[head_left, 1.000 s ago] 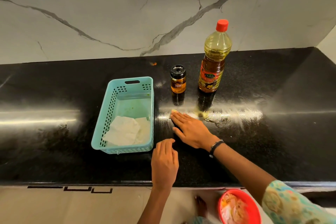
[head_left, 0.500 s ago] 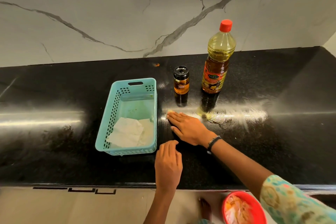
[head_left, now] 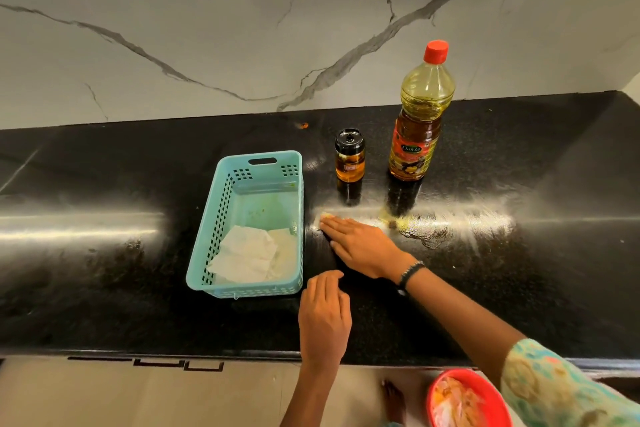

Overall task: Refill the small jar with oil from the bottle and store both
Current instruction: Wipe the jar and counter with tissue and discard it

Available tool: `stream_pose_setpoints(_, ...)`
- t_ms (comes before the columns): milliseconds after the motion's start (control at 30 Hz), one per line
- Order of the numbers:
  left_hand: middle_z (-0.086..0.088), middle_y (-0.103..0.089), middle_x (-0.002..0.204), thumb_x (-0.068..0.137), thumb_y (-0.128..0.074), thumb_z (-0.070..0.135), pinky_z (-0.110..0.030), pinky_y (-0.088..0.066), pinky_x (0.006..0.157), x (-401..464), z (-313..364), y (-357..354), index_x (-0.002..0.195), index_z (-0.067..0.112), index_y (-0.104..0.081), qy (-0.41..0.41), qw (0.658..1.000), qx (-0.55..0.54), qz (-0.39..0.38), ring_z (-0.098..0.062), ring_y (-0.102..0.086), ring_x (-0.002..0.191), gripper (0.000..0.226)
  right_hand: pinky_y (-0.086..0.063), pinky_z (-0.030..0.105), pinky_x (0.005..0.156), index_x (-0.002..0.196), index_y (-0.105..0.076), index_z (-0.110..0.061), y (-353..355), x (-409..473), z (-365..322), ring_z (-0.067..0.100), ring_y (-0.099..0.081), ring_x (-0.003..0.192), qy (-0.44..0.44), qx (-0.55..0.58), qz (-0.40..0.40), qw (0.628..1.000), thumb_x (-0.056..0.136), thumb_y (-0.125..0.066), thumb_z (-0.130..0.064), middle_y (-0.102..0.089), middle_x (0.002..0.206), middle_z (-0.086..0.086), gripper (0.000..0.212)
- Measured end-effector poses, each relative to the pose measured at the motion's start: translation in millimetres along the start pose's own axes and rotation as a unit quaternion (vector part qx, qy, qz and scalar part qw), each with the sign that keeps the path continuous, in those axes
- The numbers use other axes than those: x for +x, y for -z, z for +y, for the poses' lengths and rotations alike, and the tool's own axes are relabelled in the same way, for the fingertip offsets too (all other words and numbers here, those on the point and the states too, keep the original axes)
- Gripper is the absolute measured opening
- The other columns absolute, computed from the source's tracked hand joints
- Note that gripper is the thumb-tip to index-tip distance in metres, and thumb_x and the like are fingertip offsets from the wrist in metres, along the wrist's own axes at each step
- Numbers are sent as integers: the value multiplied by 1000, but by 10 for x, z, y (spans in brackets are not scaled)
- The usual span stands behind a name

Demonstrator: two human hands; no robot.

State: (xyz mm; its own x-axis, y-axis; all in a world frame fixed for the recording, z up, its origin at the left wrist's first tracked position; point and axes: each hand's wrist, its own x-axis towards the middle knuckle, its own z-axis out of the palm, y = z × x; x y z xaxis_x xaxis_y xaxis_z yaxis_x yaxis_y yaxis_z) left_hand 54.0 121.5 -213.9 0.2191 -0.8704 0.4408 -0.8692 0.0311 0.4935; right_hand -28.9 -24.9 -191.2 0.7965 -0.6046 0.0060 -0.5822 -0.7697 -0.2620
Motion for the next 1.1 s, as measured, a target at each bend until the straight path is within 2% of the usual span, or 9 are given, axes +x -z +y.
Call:
stream_pose_setpoints(200, 1, -63, 95, 91, -42, 13, -22, -49, 80, -11, 5, 10, 102, 11, -62, 3, 1000, 1, -2, -11, -59, 87, 23, -8, 28, 116, 149, -21, -9, 99, 243, 54, 17, -15, 145, -68, -28, -3, 997, 102, -25, -26, -18, 157, 8, 50)
stream_pose_setpoints(333, 1, -61, 97, 91, -41, 12, -22, -46, 80, -7, 9, 2, 104, 11, -60, 6, 1000, 2, -1, -12, -57, 87, 23, -4, 28, 117, 149, -19, -9, -57, 143, -129, 17, -12, 146, 8, -11, -25, 1000, 103, -27, -27, -16, 157, 8, 50)
stream_pose_setpoints(433, -1, -61, 97, 92, -41, 13, -25, -49, 78, -11, 10, 8, 104, 10, -59, 7, 1000, 1, 2, -14, -58, 86, 22, 0, 24, 116, 150, -18, -14, -78, -288, -78, 12, -10, 145, 54, -8, -26, 998, 100, -15, -36, -15, 157, 2, 55)
stream_pose_setpoints(567, 1, -60, 97, 91, -43, 13, -24, -49, 79, -13, 7, 22, 106, 13, -57, -3, 1000, -3, 3, -11, -58, 87, 21, 1, 24, 114, 150, -16, -15, 41, -495, 216, 11, -11, 145, -39, -41, -13, 998, 90, 4, -44, -14, 158, 0, 70)
stream_pose_setpoints(700, 1, -60, 96, 91, -42, 13, -24, -50, 77, -15, 9, 18, 107, 14, -55, 0, 1000, 6, -3, -12, -57, 86, 21, -3, 26, 116, 149, -17, -8, 66, -152, 141, 17, -12, 145, -125, -58, 4, 990, 103, -18, -31, -17, 157, 8, 52)
stream_pose_setpoints(800, 0, -60, 96, 90, -41, 14, -26, -50, 77, -22, 7, 10, 106, 14, -54, -2, 1000, 6, -3, -14, -58, 85, 21, -1, 26, 116, 149, -18, -7, -29, -163, -94, 18, -12, 146, -75, -21, -7, 997, 102, -21, -29, -17, 157, 10, 52)
stream_pose_setpoints(900, 0, -61, 97, 91, -40, 15, -26, -50, 78, -16, 7, 18, 107, 15, -53, -5, 1000, 1, -1, -13, -58, 87, 20, 4, 22, 115, 150, -16, -13, -65, -598, -156, 10, -7, 145, -8, -5, -9, 1000, 95, -5, -40, -11, 156, 0, 62)
stream_pose_setpoints(967, 1, -61, 96, 91, -40, 15, -24, -49, 78, -19, 9, 16, 106, 14, -54, -10, 1000, 1, 3, -12, -57, 86, 20, 6, 22, 113, 150, -15, -16, -24, -853, -7, 5, -4, 143, -38, -10, 0, 999, 91, 0, -42, -8, 155, -4, 66)
stream_pose_setpoints(1100, 1, -61, 96, 91, -41, 14, -26, -51, 75, -23, -5, 11, 106, 14, -54, -12, 1000, -3, 4, -12, -58, 85, 20, 2, 23, 114, 150, -16, -12, 101, -801, 341, 12, -11, 145, -161, -47, 13, 986, 95, -1, -38, -15, 158, 3, 62)
